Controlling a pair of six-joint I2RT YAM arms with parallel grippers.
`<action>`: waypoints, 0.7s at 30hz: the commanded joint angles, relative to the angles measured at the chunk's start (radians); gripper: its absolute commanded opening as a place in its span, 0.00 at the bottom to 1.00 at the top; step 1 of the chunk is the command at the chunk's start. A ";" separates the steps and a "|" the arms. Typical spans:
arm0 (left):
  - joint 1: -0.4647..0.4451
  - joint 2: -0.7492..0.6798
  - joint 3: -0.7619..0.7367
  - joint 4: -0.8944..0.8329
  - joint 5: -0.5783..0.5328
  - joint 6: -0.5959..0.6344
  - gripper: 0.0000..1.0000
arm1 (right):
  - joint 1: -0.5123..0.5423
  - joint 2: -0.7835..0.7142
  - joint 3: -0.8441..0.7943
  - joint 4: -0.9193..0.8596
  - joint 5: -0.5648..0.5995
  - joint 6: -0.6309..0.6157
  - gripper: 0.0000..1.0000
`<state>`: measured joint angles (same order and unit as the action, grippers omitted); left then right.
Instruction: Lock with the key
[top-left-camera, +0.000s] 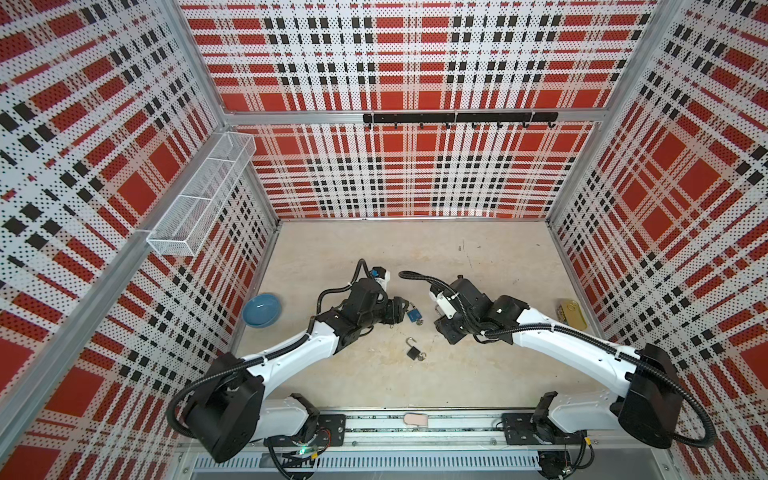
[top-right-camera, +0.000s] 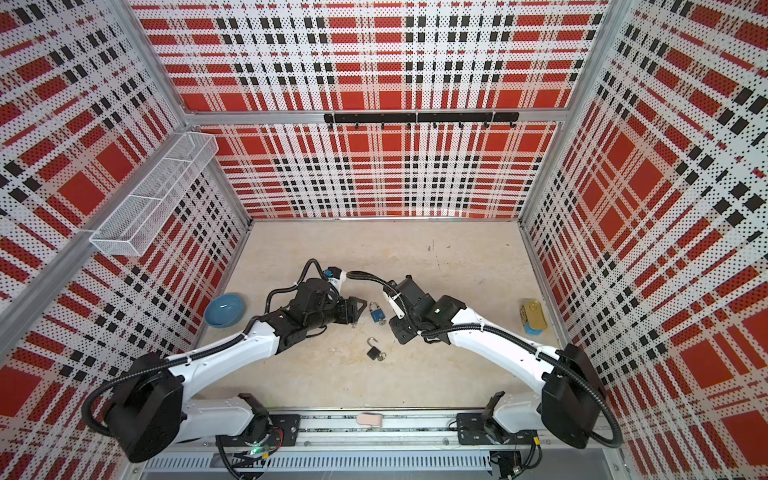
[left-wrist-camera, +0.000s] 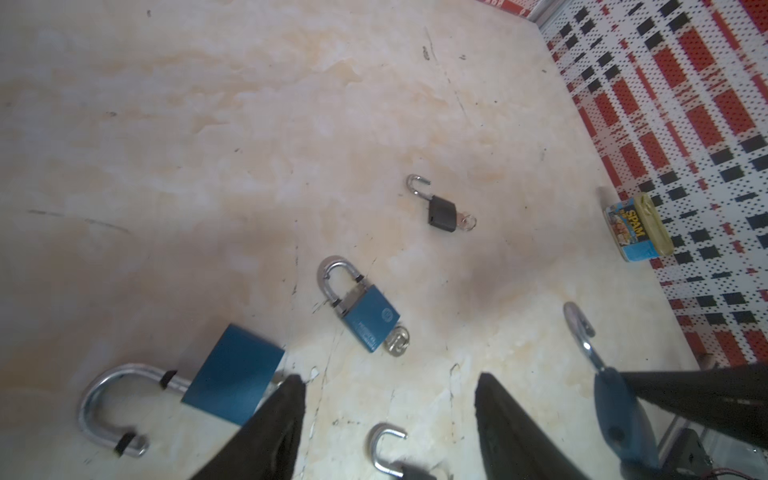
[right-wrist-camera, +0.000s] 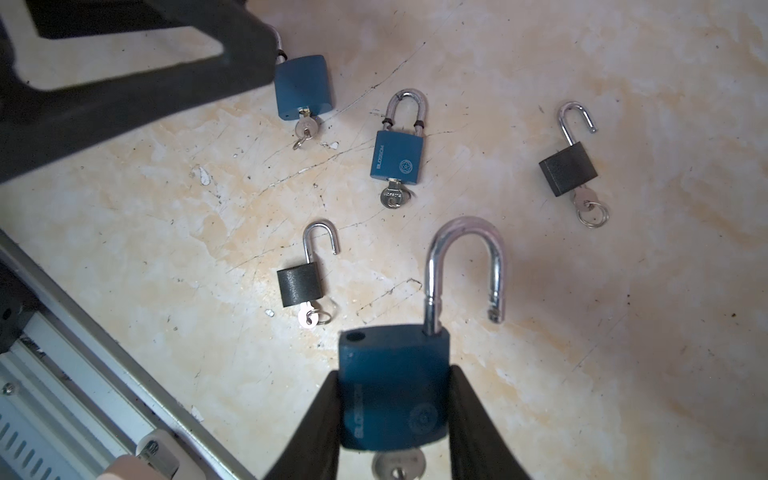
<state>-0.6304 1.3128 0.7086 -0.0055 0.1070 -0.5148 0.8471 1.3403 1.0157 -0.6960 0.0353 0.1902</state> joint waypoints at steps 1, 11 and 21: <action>-0.006 0.044 0.036 0.126 0.051 -0.019 0.67 | 0.011 -0.042 0.030 -0.001 -0.027 -0.015 0.33; -0.025 0.203 0.154 0.174 0.222 0.018 0.61 | 0.024 -0.063 0.033 -0.007 -0.035 -0.011 0.33; -0.026 0.208 0.159 0.173 0.321 0.032 0.60 | 0.028 -0.072 0.040 -0.014 -0.015 -0.027 0.32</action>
<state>-0.6514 1.5326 0.8597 0.1490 0.3943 -0.4915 0.8680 1.2949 1.0195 -0.7212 0.0109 0.1879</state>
